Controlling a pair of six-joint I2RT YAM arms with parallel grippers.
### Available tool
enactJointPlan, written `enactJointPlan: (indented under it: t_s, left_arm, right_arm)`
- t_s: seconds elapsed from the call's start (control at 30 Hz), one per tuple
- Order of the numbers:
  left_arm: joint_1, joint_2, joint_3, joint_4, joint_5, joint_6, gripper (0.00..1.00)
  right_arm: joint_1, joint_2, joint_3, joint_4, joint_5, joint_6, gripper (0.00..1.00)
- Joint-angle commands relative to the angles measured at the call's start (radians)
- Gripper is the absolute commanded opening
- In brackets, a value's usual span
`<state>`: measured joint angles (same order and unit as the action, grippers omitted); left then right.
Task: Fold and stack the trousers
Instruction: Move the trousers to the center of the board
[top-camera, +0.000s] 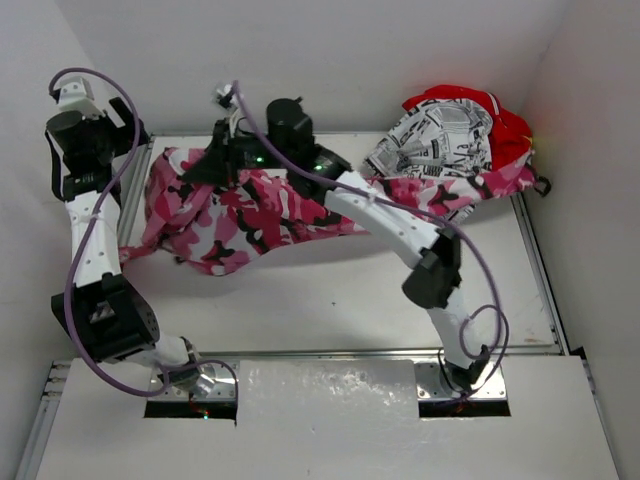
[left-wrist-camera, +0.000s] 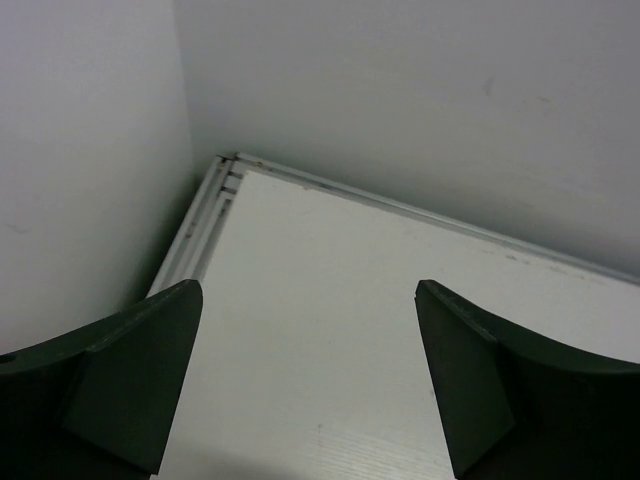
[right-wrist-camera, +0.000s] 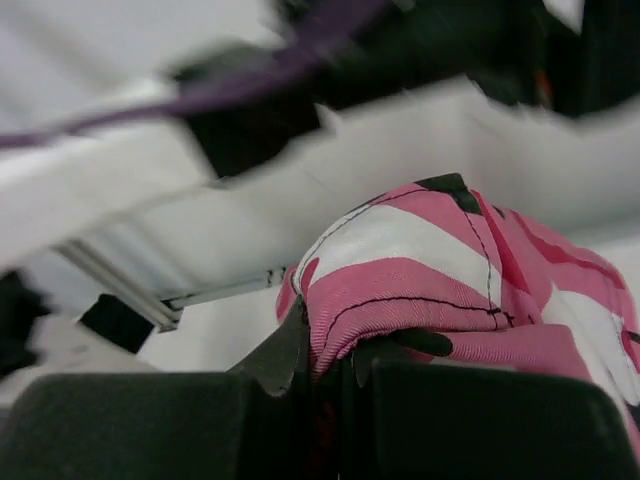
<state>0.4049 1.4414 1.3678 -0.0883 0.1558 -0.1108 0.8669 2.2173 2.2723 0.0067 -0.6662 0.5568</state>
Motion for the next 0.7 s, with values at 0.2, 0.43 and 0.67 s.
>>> enactJointPlan:
  t_s: [0.2, 0.43, 0.67]
  left_arm:
    - [-0.145, 0.023, -0.009, -0.022, 0.318, 0.233, 0.82]
    - [-0.405, 0.109, 0.016, -0.162, 0.361, 0.443, 0.82]
    - [-0.762, 0.247, 0.077, -0.286, 0.272, 0.574, 0.87]
  right_arm:
    - [-0.084, -0.444, -0.54, -0.339, -0.06, -0.435, 0.0]
    - [-0.229, -0.662, -0.876, -0.683, -0.039, -0.614, 0.0]
    - [-0.295, -0.903, -1.255, -0.551, 0.132, -0.589, 0.17]
